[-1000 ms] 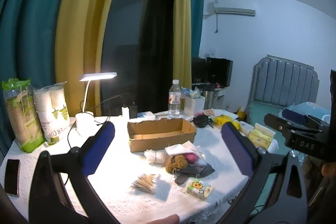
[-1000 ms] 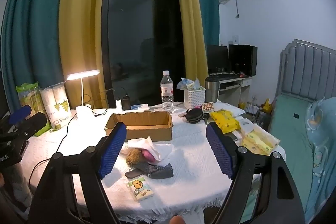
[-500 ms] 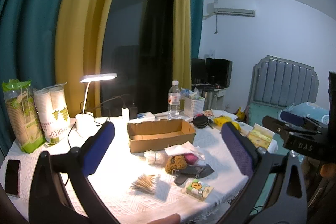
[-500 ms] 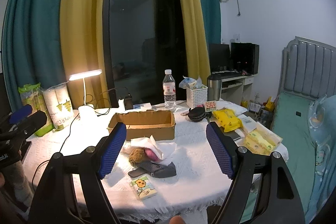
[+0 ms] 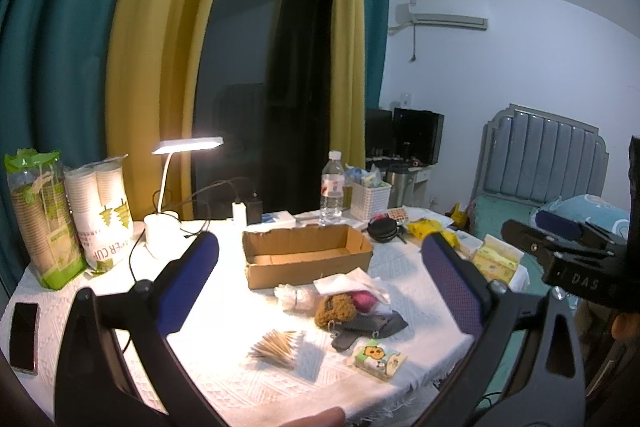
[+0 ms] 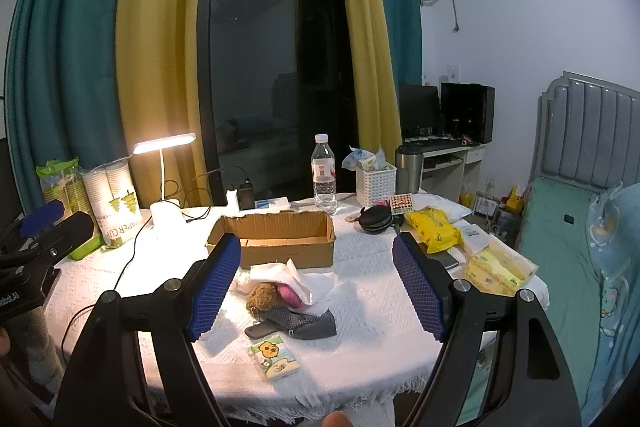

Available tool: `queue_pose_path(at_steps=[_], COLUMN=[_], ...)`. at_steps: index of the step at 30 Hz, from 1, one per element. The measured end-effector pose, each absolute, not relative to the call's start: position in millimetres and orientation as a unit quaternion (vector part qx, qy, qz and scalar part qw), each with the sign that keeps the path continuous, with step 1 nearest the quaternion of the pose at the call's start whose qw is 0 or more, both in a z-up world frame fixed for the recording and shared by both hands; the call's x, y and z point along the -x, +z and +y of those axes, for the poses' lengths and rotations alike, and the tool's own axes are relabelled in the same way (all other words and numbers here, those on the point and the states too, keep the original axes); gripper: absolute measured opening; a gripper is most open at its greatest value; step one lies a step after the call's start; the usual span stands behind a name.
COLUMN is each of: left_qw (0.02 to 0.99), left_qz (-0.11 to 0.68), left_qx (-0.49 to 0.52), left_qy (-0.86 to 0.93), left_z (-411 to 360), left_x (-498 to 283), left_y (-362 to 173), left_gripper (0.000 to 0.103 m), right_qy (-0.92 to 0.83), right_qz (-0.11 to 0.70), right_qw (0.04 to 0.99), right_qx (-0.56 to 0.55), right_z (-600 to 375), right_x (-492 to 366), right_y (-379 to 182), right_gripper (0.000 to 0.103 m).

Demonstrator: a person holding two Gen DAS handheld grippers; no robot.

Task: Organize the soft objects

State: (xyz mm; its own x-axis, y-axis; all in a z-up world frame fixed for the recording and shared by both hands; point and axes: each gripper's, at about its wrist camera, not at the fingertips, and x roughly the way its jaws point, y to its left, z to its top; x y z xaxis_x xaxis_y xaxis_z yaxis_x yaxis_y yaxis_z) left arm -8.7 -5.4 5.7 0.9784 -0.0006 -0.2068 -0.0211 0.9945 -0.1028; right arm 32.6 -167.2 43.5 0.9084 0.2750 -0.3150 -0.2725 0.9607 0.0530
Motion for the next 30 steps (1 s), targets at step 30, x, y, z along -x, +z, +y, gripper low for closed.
queue_pose_path(at_steps=[30], left_qw=[0.992], left_qz=[0.115], left_qx=[0.056], left_qy=[0.002], left_z=[-7.0], left_x=[9.8], left_y=[6.9], left_gripper=[0.102], right_qy=[0.140], right_qz=[0.162], right_qw=[0.977], right_qx=[-0.002], right_z=[-167.1], right_x=[-32.7], right_y=[43.4], right_gripper=[0.081])
